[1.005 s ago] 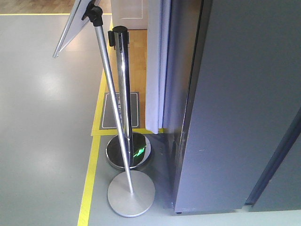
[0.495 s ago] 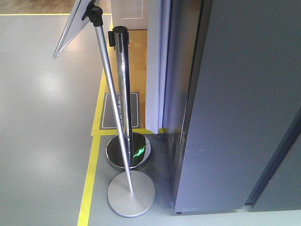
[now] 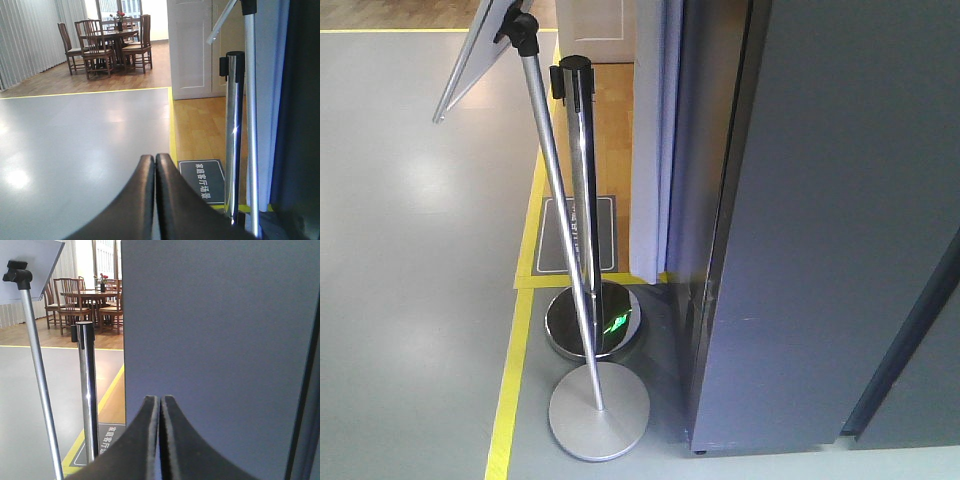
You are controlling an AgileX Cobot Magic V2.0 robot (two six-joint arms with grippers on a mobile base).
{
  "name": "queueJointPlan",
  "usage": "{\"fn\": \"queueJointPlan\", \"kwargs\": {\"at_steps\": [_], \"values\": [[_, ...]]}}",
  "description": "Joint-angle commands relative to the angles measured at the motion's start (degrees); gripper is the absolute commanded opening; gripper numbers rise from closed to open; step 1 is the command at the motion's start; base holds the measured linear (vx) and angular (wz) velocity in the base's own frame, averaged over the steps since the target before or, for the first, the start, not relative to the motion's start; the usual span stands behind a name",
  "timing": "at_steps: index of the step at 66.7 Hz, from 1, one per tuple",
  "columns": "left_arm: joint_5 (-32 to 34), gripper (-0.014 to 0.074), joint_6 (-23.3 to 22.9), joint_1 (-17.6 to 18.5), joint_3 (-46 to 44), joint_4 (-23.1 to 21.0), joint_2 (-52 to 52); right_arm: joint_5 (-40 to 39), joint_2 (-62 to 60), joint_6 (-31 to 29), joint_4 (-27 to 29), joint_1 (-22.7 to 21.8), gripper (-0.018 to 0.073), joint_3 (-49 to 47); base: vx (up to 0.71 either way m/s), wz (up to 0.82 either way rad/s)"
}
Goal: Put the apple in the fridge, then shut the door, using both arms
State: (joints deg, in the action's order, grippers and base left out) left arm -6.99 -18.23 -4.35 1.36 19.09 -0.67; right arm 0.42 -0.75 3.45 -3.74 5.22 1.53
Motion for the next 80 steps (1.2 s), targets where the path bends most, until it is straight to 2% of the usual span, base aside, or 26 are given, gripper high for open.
{"fn": "queueJointPlan", "kwargs": {"at_steps": [1,80], "values": [[3.87,-0.0006,-0.18,-0.30,1.68,0.05,-0.92,-4.49,-0.38,0.02,-0.70,-0.07,-0.0002,0.02,0.00,0.00],[3.87,-0.0006,-0.18,-0.24,1.73,0.46,-0.92,-4.49,-0.38,0.02,-0.70,-0.07,-0.0002,0.02,0.00,0.00]]}}
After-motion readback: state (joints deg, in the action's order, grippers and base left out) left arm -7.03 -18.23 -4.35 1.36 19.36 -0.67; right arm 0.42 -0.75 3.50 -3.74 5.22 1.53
